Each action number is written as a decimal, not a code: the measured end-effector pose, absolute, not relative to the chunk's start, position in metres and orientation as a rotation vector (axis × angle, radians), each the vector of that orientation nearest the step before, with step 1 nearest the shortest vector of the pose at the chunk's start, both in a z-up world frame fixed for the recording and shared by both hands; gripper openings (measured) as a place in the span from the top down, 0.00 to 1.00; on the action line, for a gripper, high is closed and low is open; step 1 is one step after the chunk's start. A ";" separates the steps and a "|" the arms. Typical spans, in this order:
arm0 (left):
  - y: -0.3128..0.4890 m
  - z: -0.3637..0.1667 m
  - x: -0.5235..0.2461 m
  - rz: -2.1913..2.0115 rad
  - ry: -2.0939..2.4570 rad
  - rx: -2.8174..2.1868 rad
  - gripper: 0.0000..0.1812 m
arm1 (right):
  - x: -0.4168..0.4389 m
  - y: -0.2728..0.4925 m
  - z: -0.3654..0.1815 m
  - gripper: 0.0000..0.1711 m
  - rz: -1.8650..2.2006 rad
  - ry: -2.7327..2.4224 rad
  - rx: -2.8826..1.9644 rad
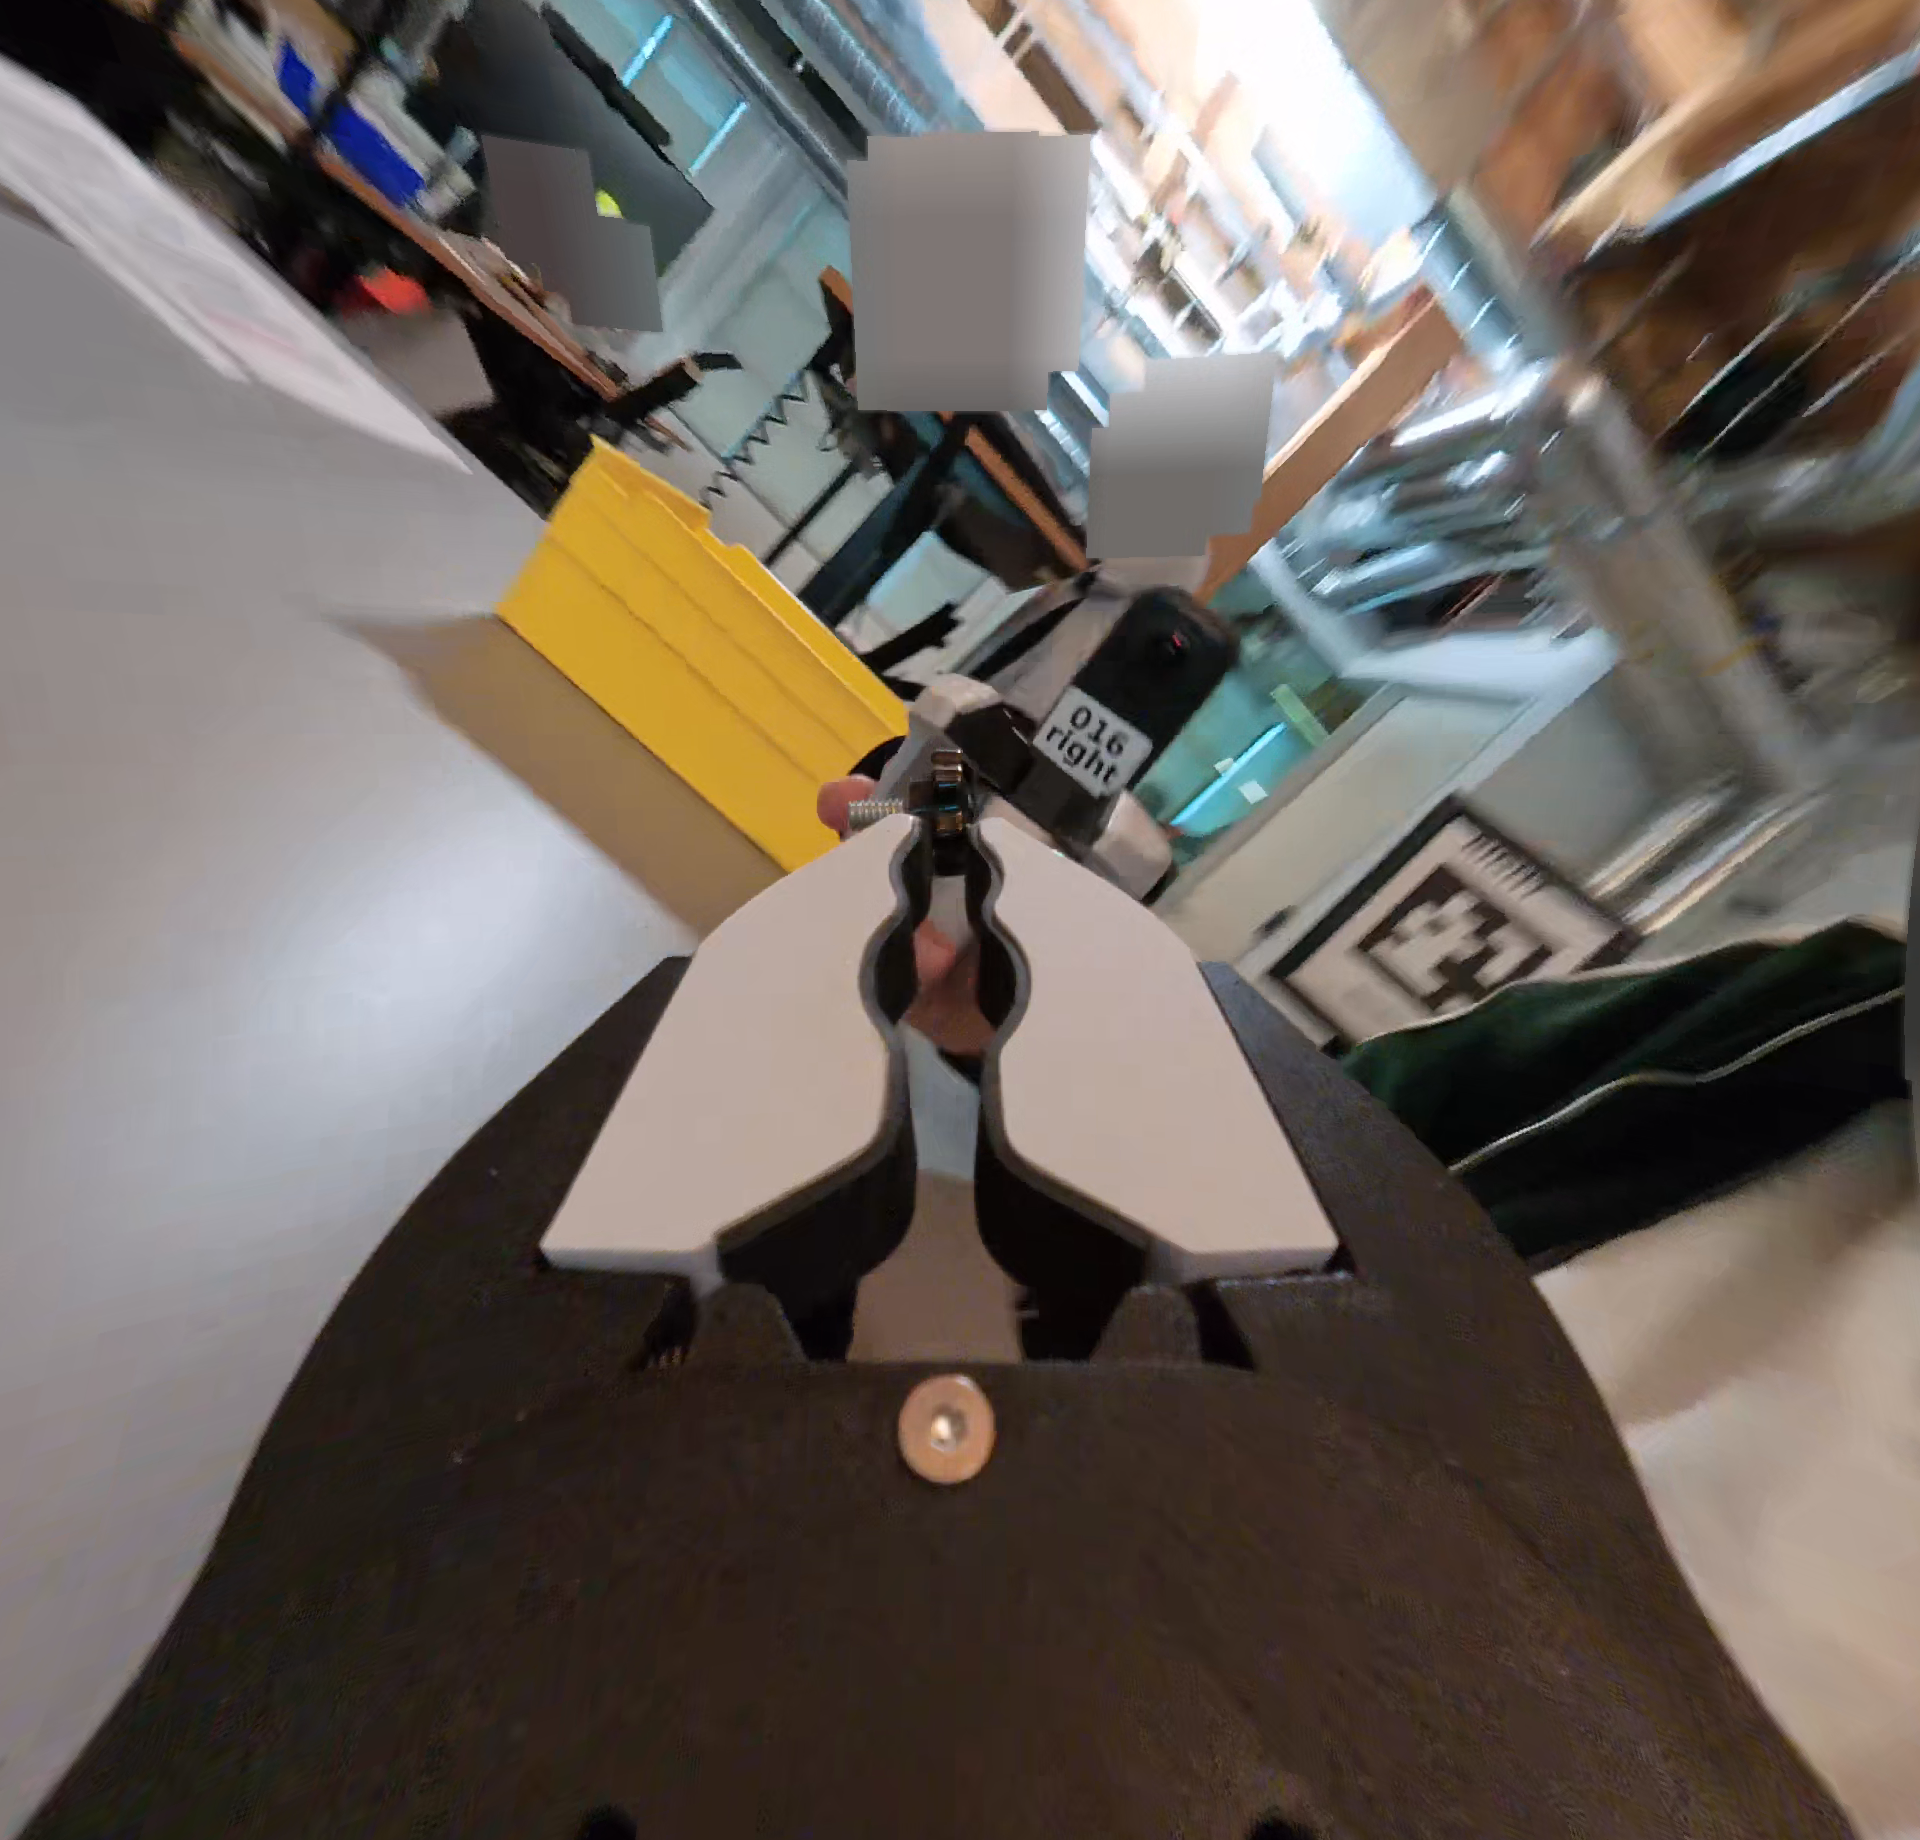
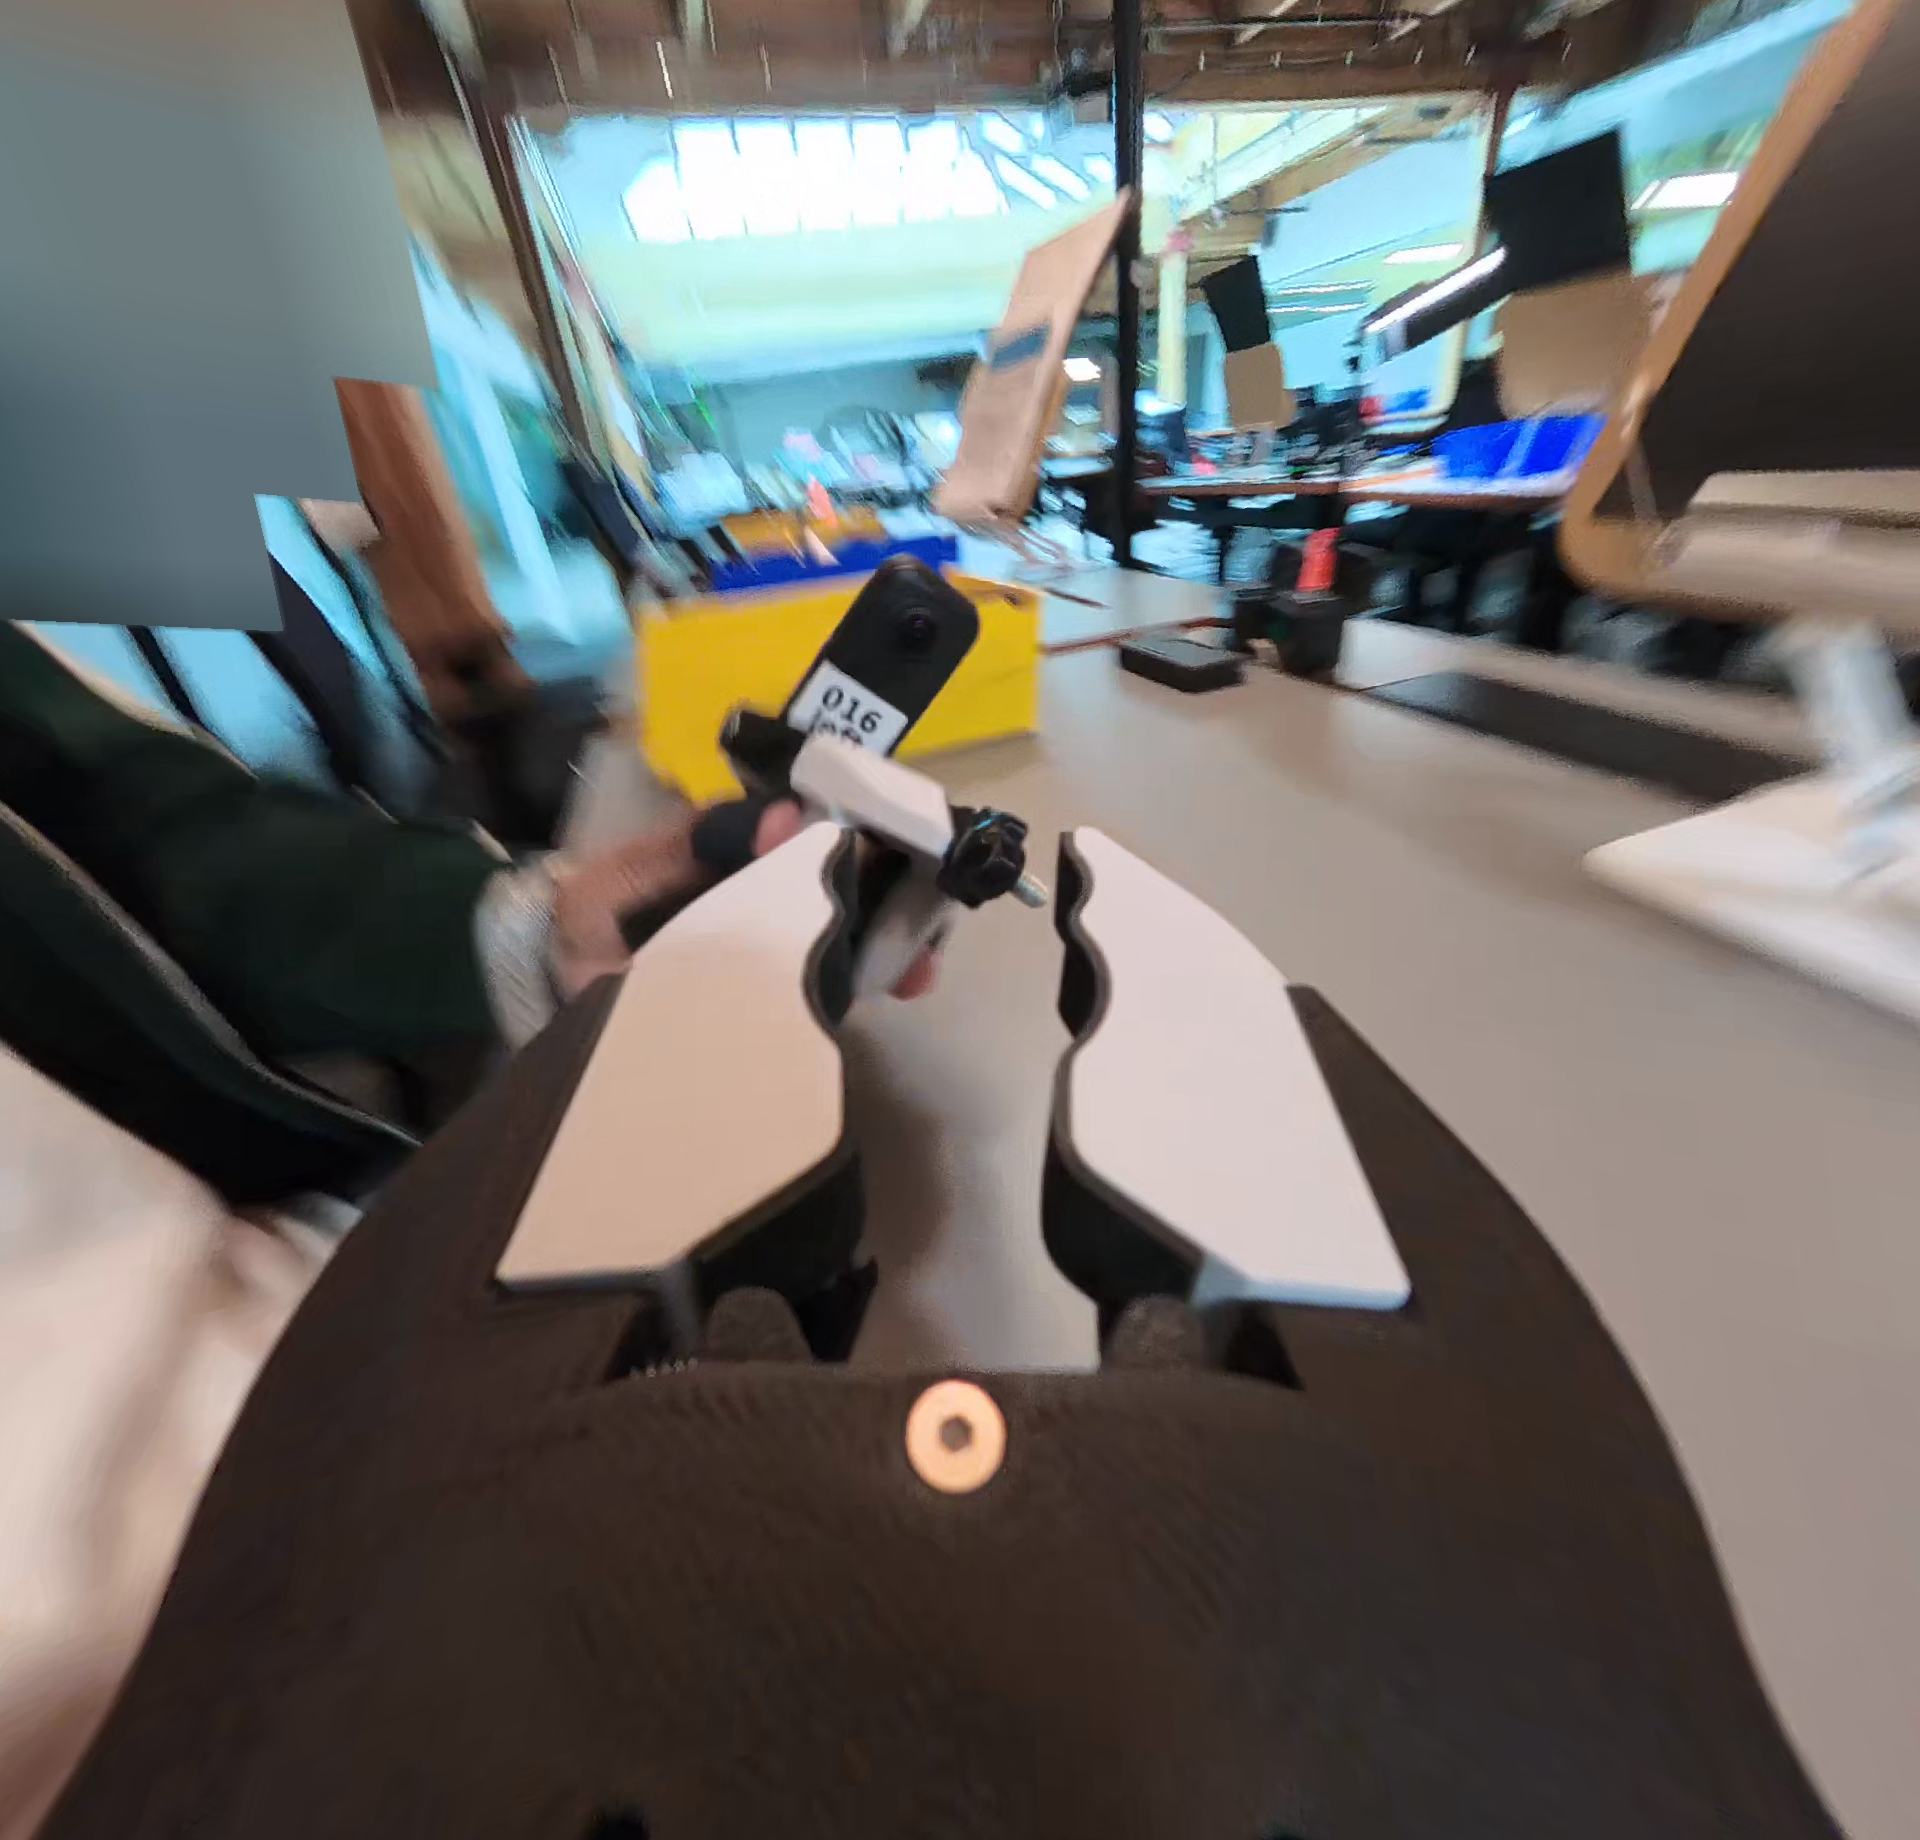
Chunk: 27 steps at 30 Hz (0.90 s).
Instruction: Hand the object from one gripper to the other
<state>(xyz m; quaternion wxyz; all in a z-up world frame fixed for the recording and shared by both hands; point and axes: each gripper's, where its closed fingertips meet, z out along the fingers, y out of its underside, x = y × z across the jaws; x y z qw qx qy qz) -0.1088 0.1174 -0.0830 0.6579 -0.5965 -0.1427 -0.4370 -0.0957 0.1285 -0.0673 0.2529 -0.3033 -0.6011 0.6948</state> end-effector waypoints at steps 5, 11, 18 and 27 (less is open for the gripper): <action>0.119 -0.094 -0.110 -1.262 -0.455 -1.312 0.98 | -0.102 0.120 -0.092 0.82 1.481 -1.767 -0.656; 0.122 -0.102 -0.100 -1.385 -0.500 -1.339 0.97 | -0.105 0.122 -0.099 0.82 1.382 -1.790 -0.644; 0.122 -0.108 -0.088 -1.447 -0.459 -1.422 0.97 | -0.093 0.117 -0.110 0.83 1.419 -1.922 -0.577; 0.118 -0.104 -0.072 -1.563 -0.369 -1.445 0.97 | -0.080 0.113 -0.104 0.85 1.619 -1.966 -0.584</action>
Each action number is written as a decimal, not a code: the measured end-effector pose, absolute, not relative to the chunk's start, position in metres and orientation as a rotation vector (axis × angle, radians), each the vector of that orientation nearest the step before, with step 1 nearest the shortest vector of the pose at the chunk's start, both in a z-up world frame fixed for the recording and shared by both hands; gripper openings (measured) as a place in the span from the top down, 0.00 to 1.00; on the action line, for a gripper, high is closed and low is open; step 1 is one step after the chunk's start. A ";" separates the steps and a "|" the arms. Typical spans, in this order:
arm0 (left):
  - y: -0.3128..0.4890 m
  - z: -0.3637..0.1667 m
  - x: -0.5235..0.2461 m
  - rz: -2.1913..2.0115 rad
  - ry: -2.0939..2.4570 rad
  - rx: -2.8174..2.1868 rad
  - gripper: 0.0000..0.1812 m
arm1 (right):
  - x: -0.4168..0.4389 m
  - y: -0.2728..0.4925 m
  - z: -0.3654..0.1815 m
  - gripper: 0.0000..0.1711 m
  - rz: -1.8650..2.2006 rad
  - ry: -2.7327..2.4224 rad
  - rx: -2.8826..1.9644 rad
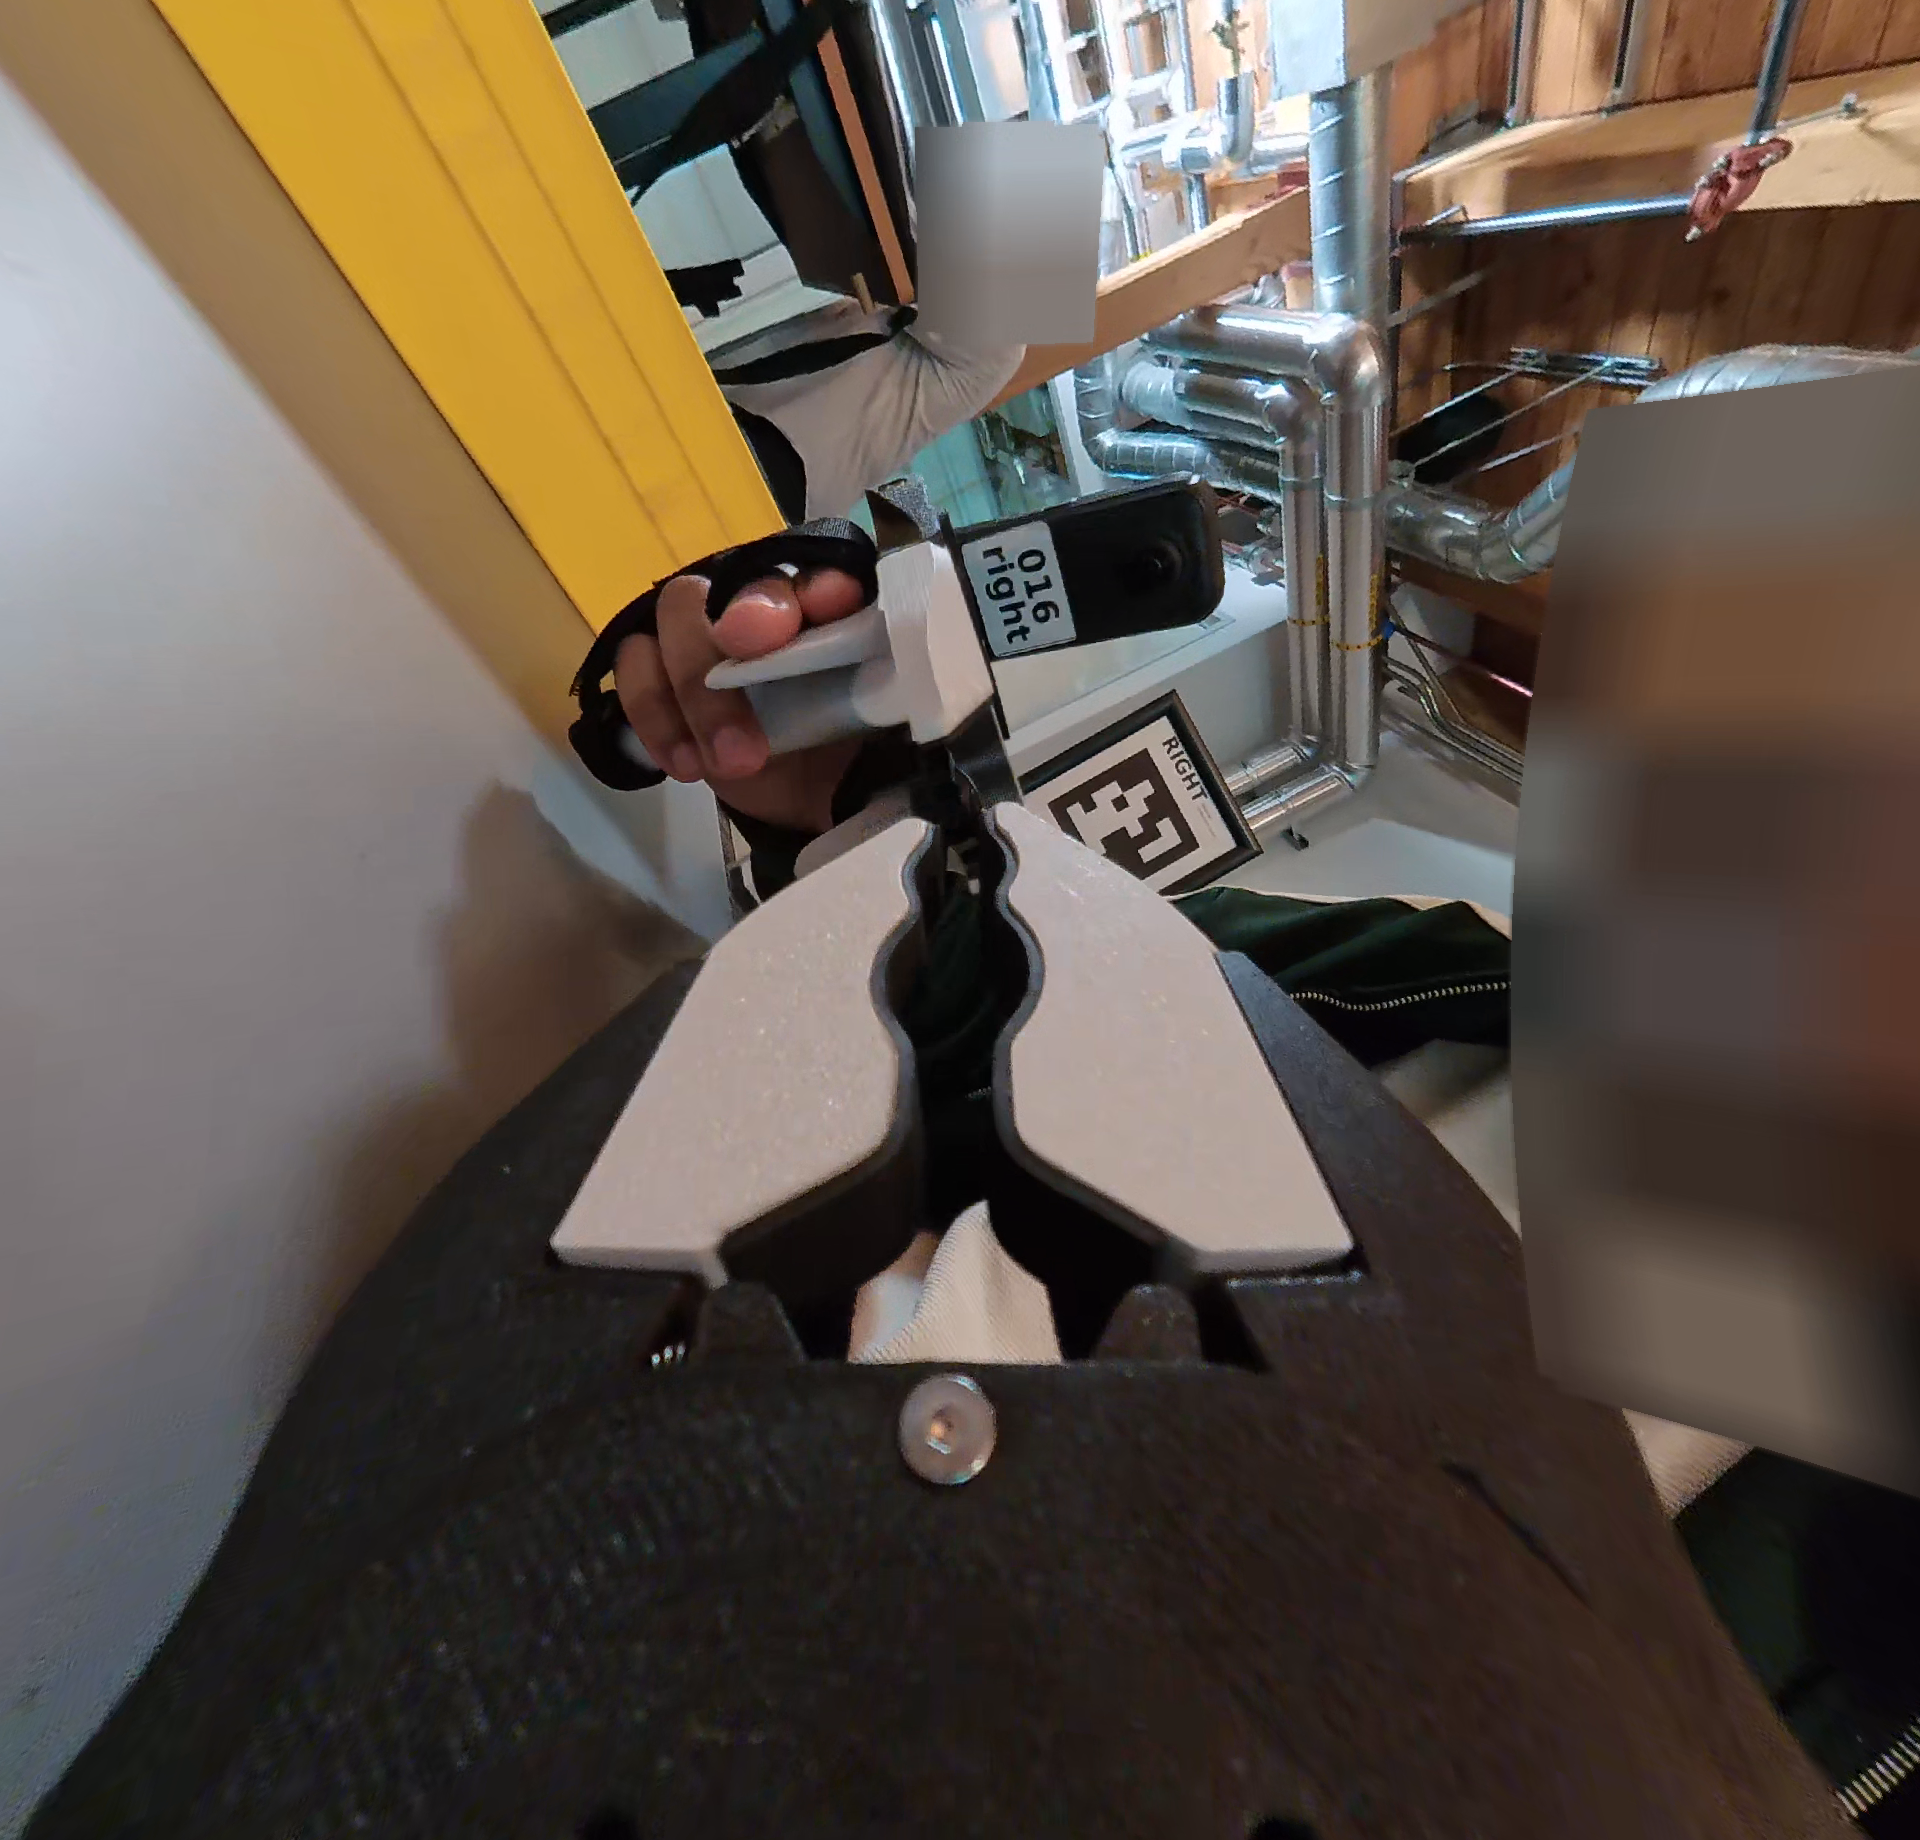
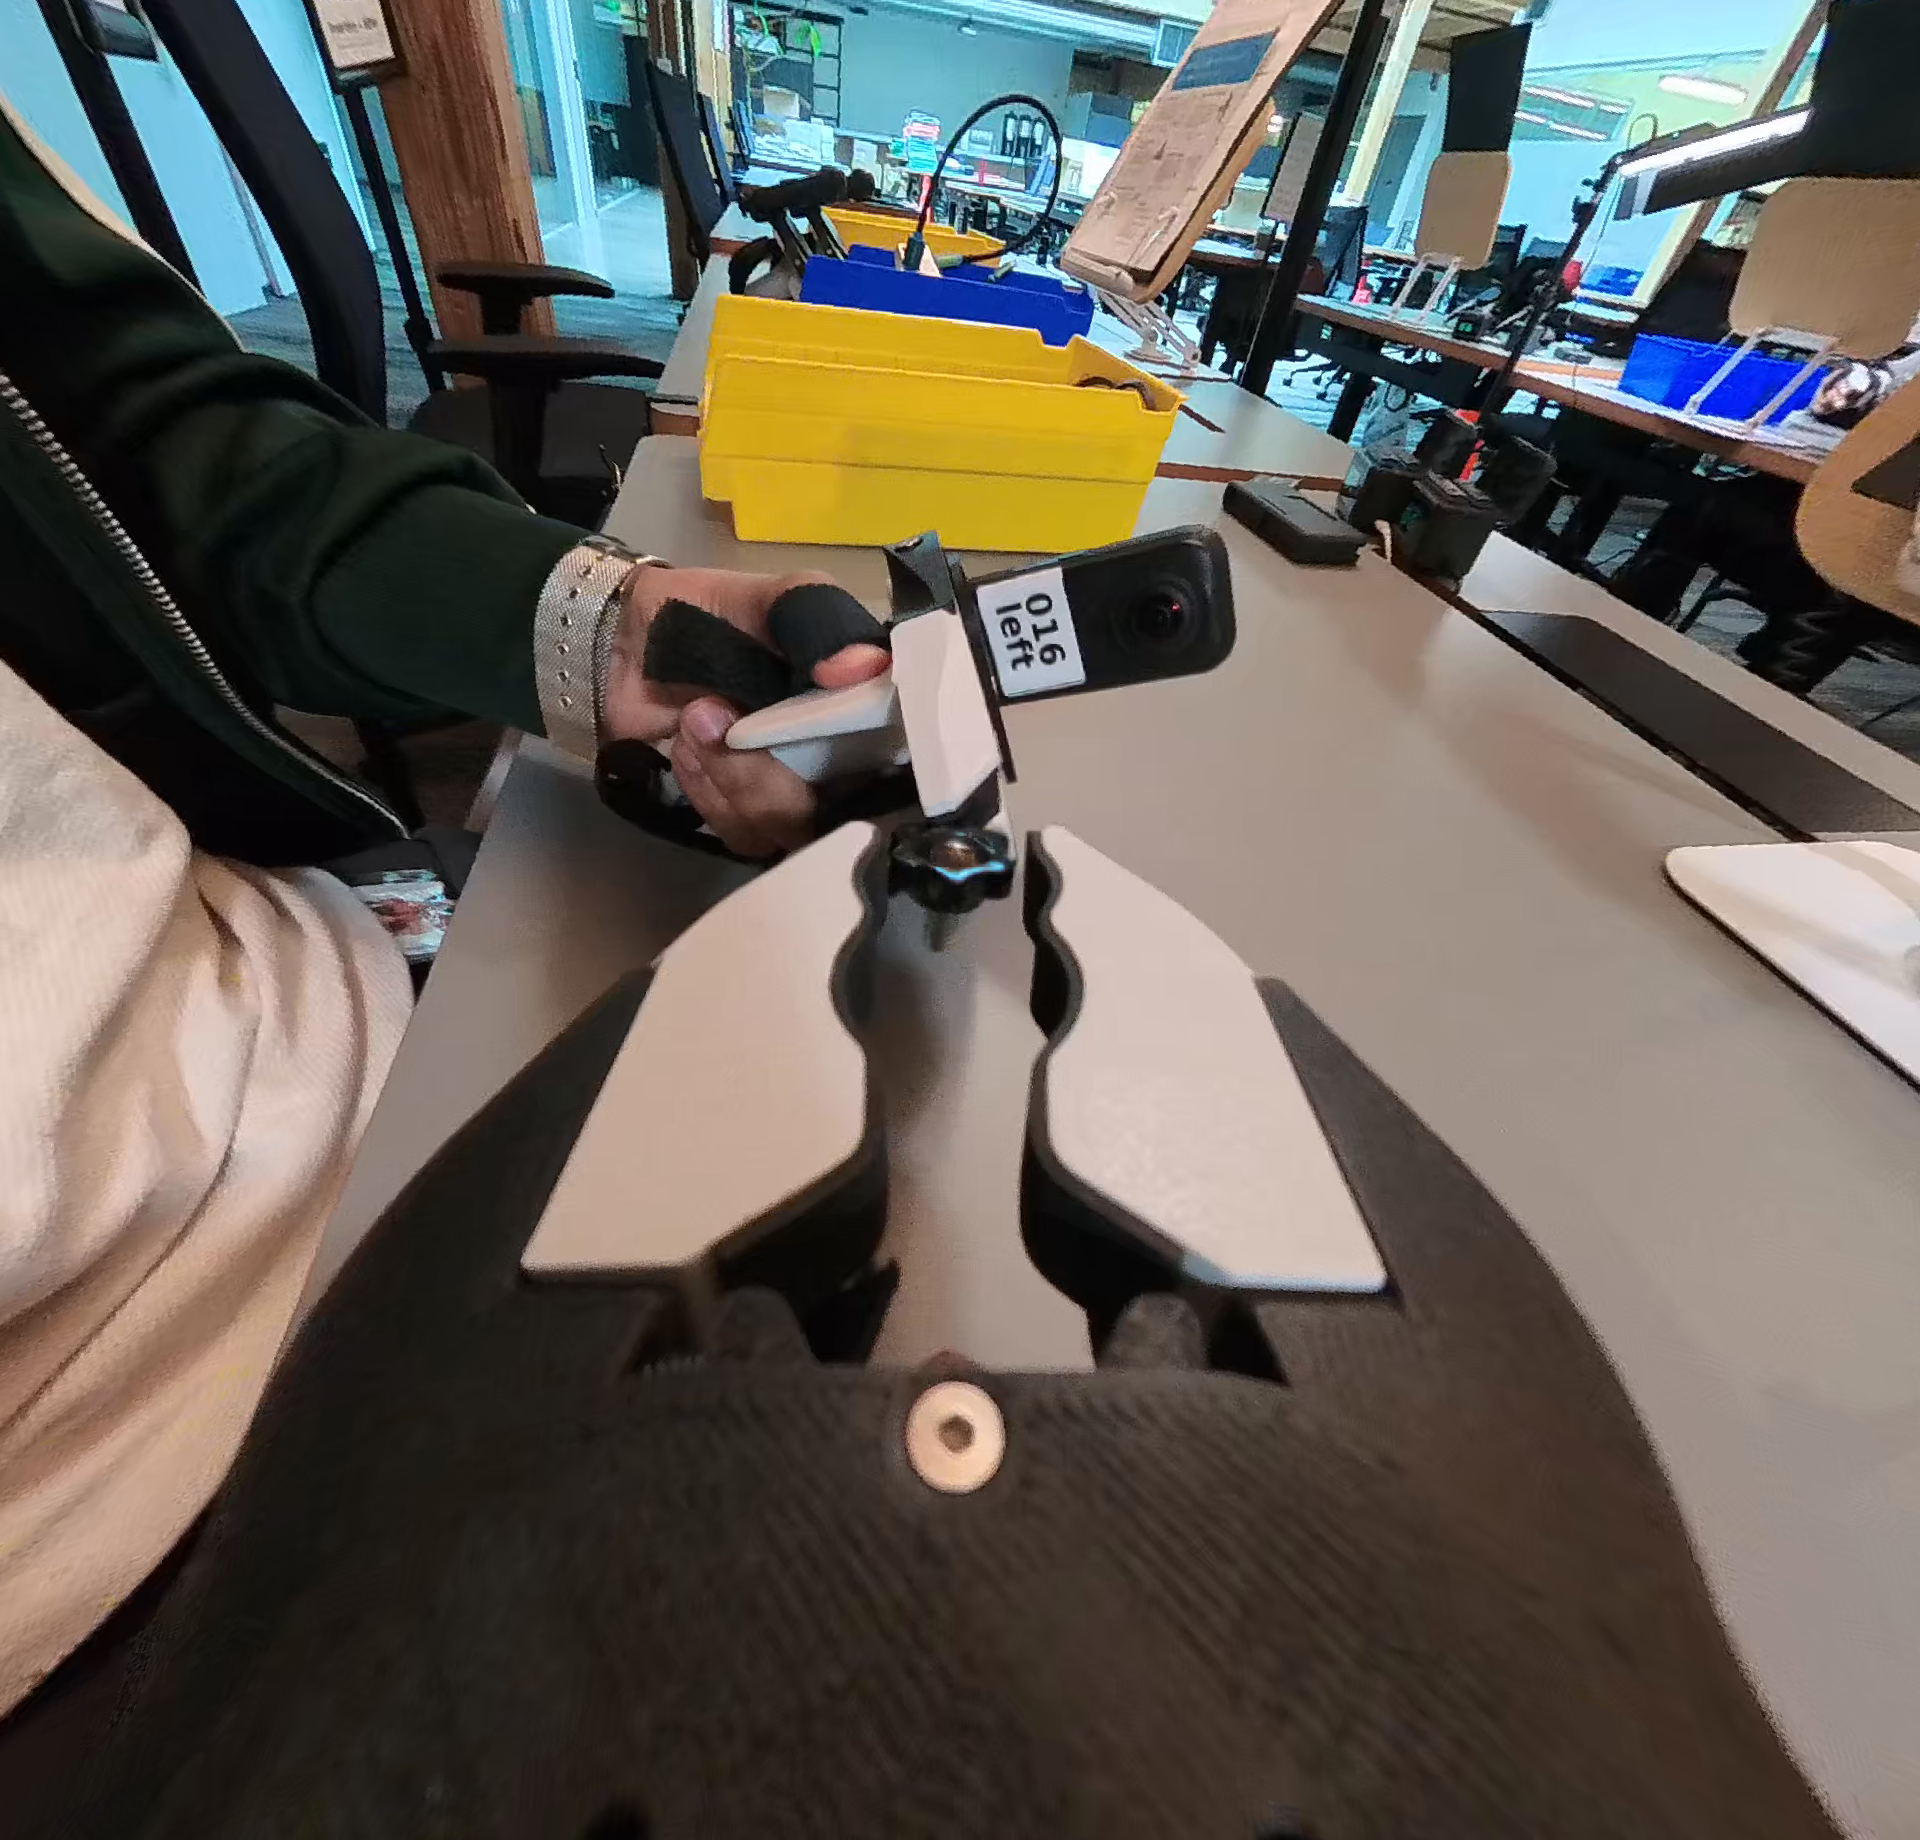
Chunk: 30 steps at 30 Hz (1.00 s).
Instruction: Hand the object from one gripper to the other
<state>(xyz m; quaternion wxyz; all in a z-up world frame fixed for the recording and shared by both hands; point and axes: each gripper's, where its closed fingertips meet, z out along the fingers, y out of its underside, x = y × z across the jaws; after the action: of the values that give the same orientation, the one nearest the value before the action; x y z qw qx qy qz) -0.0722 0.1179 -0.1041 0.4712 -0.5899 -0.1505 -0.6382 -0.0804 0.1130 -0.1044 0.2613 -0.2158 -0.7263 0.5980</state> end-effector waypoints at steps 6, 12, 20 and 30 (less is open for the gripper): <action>0.117 -0.103 -0.071 -1.564 -0.360 -1.443 0.97 | -0.079 0.110 -0.102 0.87 1.638 -1.961 -0.578; 0.117 -0.102 -0.071 -1.535 -0.340 -1.443 0.97 | -0.079 0.111 -0.101 0.87 1.693 -1.956 -0.620; 0.118 -0.102 -0.074 -1.493 -0.339 -1.441 0.96 | -0.081 0.112 -0.101 0.87 1.743 -1.970 -0.726; 0.118 -0.094 -0.092 -1.390 -0.369 -1.339 0.92 | -0.083 0.126 -0.077 0.87 1.814 -1.807 -0.776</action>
<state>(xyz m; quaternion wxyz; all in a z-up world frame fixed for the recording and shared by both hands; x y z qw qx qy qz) -0.0920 0.1181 -0.0943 0.5550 -0.5667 -0.1562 -0.5886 -0.0832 0.1256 -0.0767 0.2310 -0.2821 -0.6571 0.6598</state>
